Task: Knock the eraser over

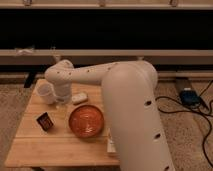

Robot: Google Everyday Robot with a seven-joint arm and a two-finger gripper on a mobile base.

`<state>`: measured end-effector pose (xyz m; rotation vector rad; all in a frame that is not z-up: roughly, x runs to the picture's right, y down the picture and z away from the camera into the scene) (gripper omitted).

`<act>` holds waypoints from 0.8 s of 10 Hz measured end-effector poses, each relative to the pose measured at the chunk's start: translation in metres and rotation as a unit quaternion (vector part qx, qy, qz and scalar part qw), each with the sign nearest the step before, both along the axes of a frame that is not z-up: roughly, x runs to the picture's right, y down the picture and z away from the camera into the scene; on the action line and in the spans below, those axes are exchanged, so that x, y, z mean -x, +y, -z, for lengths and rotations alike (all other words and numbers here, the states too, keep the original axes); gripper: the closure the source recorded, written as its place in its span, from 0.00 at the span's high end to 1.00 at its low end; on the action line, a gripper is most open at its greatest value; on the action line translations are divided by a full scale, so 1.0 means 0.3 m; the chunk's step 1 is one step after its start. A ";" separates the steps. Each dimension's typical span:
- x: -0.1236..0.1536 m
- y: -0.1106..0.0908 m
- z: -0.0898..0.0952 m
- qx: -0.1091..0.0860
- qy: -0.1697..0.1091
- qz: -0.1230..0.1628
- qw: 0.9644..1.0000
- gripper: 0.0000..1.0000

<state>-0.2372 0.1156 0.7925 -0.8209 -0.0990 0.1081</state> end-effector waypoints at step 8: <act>0.305 0.151 0.103 -0.001 -0.119 0.129 0.984 0.67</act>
